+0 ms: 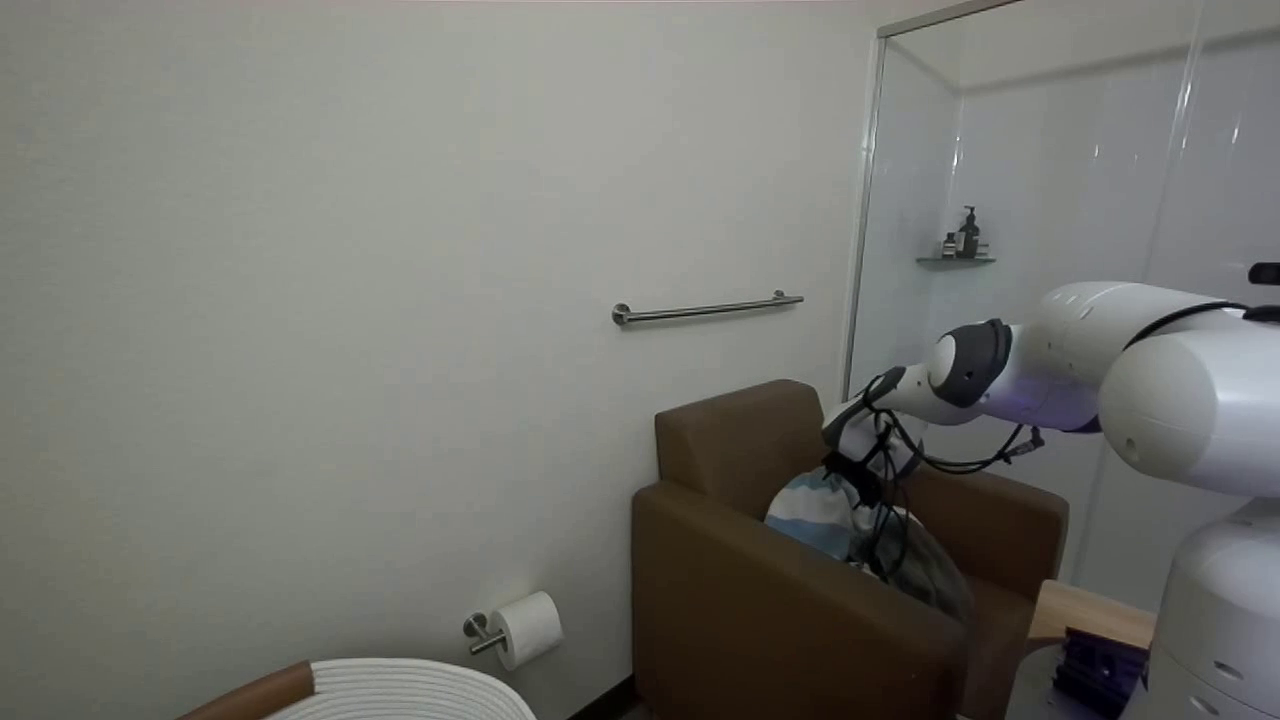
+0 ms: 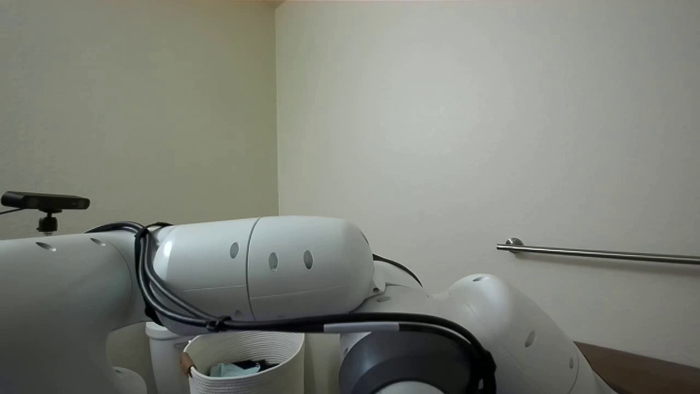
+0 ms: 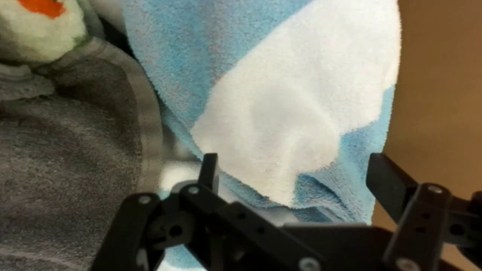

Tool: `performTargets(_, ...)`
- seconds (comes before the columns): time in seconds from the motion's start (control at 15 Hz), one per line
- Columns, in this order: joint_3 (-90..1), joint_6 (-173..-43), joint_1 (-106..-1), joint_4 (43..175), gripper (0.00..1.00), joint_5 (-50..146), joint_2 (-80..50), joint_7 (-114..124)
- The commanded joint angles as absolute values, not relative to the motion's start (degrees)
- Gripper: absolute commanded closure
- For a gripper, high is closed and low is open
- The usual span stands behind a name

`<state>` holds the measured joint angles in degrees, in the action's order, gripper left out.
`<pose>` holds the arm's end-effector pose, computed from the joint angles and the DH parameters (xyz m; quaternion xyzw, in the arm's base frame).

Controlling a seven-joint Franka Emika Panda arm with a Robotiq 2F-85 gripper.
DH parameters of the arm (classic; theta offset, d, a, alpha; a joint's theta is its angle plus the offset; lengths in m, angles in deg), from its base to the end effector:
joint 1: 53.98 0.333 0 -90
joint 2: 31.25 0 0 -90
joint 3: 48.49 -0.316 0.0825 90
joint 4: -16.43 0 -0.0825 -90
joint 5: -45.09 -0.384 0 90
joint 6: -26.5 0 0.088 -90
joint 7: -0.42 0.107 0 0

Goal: Move the object from the basket to the couch and move the towel from the couch to the basket

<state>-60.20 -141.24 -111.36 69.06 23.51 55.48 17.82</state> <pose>0.4576 -0.6066 -0.0206 -0.6340 0.7183 -0.2706 0.0945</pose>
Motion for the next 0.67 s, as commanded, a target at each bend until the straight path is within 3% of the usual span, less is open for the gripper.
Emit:
performTargets(0.0,-55.49,-144.88,-109.2,70.32,0.0,20.51,55.49,18.6)
performTargets(0.47,-50.95,-147.22,-107.18,71.92,0.0,19.84,55.51,20.95)
performTargets(0.6,-44.61,-146.26,-104.25,72.13,0.0,19.14,55.51,27.92)
